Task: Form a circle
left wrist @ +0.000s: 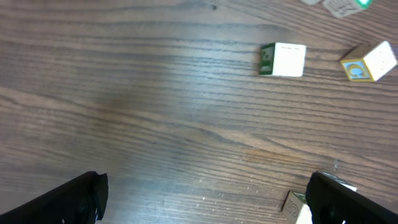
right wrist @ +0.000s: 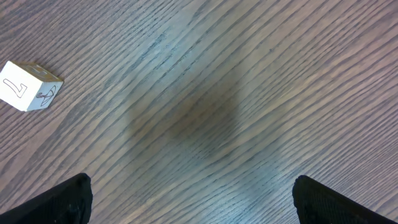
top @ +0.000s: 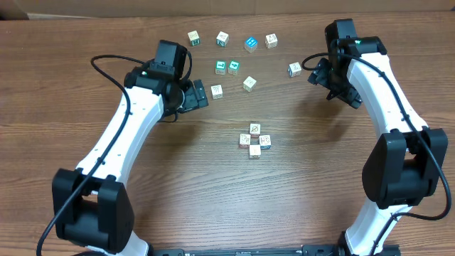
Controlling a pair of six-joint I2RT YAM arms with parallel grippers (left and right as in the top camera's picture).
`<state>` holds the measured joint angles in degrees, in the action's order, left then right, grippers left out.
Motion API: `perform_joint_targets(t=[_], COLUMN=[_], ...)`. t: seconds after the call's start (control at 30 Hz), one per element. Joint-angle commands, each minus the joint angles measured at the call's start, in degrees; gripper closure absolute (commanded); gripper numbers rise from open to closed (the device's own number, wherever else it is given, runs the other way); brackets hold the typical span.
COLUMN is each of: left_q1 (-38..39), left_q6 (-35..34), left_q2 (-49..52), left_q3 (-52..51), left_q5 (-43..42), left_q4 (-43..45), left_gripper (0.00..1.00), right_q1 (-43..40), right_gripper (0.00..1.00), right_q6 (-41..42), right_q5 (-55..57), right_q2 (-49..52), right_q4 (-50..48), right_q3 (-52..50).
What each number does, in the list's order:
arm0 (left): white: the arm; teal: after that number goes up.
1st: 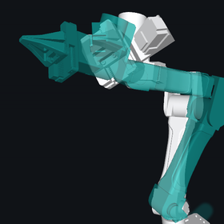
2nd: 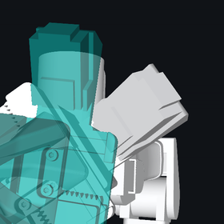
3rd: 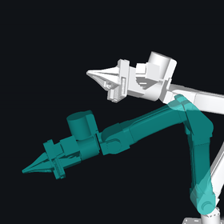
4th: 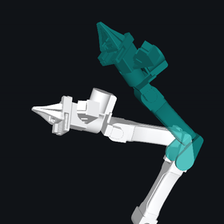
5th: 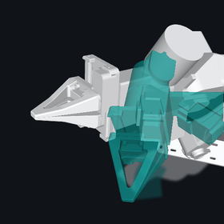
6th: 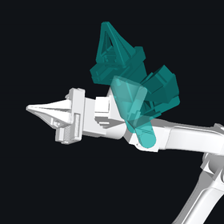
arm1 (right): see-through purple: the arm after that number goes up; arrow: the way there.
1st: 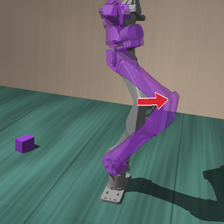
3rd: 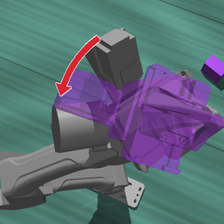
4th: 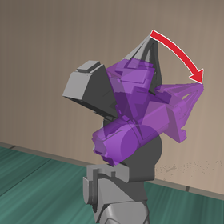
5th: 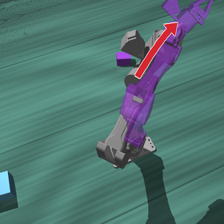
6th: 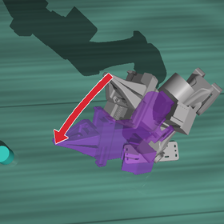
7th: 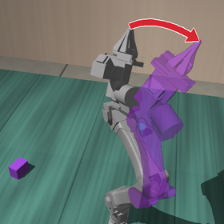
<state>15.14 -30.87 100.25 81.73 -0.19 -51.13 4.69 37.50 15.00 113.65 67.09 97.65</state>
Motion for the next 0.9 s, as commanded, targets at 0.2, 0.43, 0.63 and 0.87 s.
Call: perform_joint_targets(t=[0.2, 0.43, 0.63, 0.87], left_q1=[0.6, 0.6, 0.6, 0.6], left_q6=[4.1, 4.1, 4.1, 6.0], left_q2=[-8.4, -11.2, -13.0, -15.1], left_q3=[-10.4, -17.9, -20.8, -20.9], left_q5=[1.1, 1.2, 1.3, 1.2], left_q4=[7.9, 14.9, 17.1, 17.1], left_gripper=[0.01, 0.0, 0.01, 0.01], right_q1=[0.1, 0.1, 0.1, 0.1], right_gripper=[0.0, 0.0, 0.0, 0.0], right_q6=[0.2, 0.2, 0.2, 0.2], right_q5=[0.4, 0.4, 0.4, 0.4], right_q2=[-1.7, -1.7, -1.7, -1.7], right_q4=[-0.2, -0.2, -0.2, -0.2], right_q3=[1.0, 1.0, 1.0, 1.0])
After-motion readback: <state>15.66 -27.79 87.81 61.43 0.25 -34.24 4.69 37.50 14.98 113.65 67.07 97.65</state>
